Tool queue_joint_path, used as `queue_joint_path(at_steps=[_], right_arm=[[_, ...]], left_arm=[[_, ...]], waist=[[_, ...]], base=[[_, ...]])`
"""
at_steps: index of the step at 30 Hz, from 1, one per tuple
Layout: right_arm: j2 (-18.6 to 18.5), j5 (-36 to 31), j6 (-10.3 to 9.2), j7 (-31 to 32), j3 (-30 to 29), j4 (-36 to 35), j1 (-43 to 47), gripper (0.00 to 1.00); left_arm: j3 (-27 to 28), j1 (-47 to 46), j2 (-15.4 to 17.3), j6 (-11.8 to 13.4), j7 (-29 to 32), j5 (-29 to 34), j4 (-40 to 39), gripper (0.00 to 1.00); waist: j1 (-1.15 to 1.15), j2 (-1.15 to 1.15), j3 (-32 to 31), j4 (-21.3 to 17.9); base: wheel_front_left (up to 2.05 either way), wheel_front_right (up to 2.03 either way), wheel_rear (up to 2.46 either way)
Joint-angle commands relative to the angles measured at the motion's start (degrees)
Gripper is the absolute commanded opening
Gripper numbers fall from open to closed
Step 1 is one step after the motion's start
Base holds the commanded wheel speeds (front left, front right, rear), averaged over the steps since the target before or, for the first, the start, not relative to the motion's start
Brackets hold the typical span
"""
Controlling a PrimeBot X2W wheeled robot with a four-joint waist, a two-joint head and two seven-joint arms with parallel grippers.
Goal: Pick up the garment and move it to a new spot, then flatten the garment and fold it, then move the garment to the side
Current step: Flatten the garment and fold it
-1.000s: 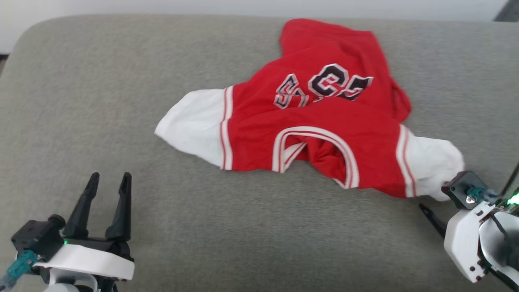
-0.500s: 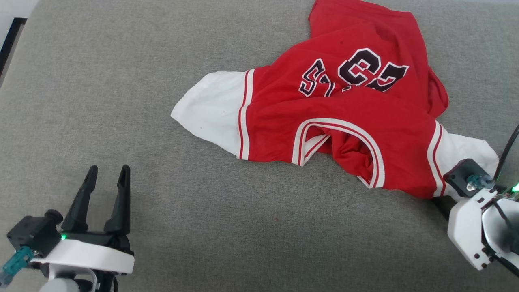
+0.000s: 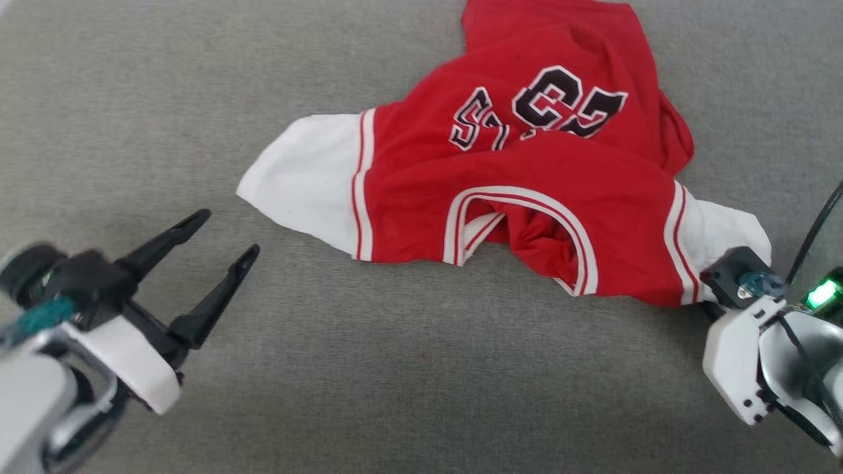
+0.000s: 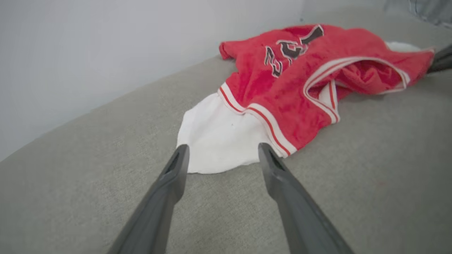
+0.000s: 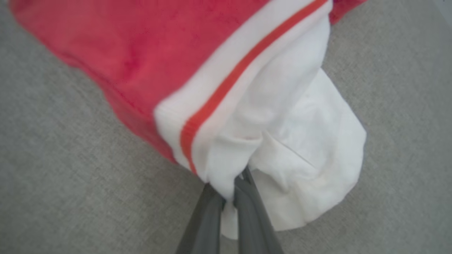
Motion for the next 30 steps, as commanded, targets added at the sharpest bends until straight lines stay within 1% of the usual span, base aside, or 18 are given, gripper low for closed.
queue_joint_path(at_steps=[1,3,5,6,8,10,13,15,17,21,30], right_arm=[[0.84,-0.35,-0.02,-0.21,0.64,0.37,-0.60,0.00],[1.67,-0.75,-0.02,-0.08,1.12,0.35,-1.48,0.00],[2.31,-1.15,-0.01,-0.01,1.67,0.38,-2.46,0.00],[2.70,-1.26,-0.02,-0.04,1.87,0.42,-3.07,0.00],[3.50,-1.66,-0.01,-0.19,2.23,0.58,-4.04,0.00],[4.05,-1.92,-0.01,-0.32,2.52,0.80,-5.02,0.00],[4.91,-2.40,-0.02,-0.57,3.17,1.43,-5.77,0.00],[5.39,-2.61,-0.01,-0.73,3.62,1.75,-6.23,0.00],[5.89,-2.67,-0.01,-0.99,4.06,2.06,-6.71,0.00],[6.74,-2.98,-0.01,-1.35,4.42,2.76,-7.01,0.00],[7.78,-3.22,-0.01,-1.80,4.76,3.21,-7.26,0.00]], left_arm=[[-3.23,-3.29,2.11,0.13,1.18,-0.56,-0.83,1.00],[-12.29,-10.20,6.43,0.13,4.43,-2.80,-2.52,1.00],[-20.65,-17.65,9.29,0.14,7.98,-4.63,-3.76,1.00],[-24.50,-21.53,10.09,0.14,9.29,-5.24,-4.03,1.00],[-31.79,-27.76,10.37,0.14,11.23,-6.41,-3.56,1.00],[-34.93,-33.11,9.99,0.14,12.23,-7.37,-2.29,1.00],[-36.39,-35.21,9.15,0.14,14.90,-7.13,-0.89,1.00],[-36.44,-33.74,9.01,0.14,16.71,-6.23,-0.52,1.00],[-36.23,-33.17,9.56,0.14,17.75,-5.21,-0.02,1.00],[-36.32,-32.55,9.83,0.14,16.22,-3.99,2.25,1.00],[-36.61,-32.51,7.16,0.15,15.07,-2.25,6.76,1.00]], waist=[[0.00,0.00,1.05,-0.79],[0.00,0.00,2.03,-1.32],[0.00,0.00,3.04,-1.95],[0.00,0.00,3.54,-2.25],[0.00,0.00,4.39,-2.89],[0.00,0.00,5.30,-3.42],[0.00,0.00,6.18,-4.29],[0.00,0.00,6.66,-4.85],[0.00,0.00,7.13,-5.47],[0.00,0.00,7.82,-6.17],[0.00,0.00,8.56,-7.05]], base=[[0.00,0.00,0.00],[0.00,0.00,0.00],[0.00,0.00,0.00],[0.00,0.00,0.00],[0.00,0.00,0.00],[0.00,0.00,0.00],[0.00,0.00,0.00],[0.00,0.00,0.00],[0.00,0.00,0.00],[0.00,0.00,0.00],[0.00,0.00,0.00]])
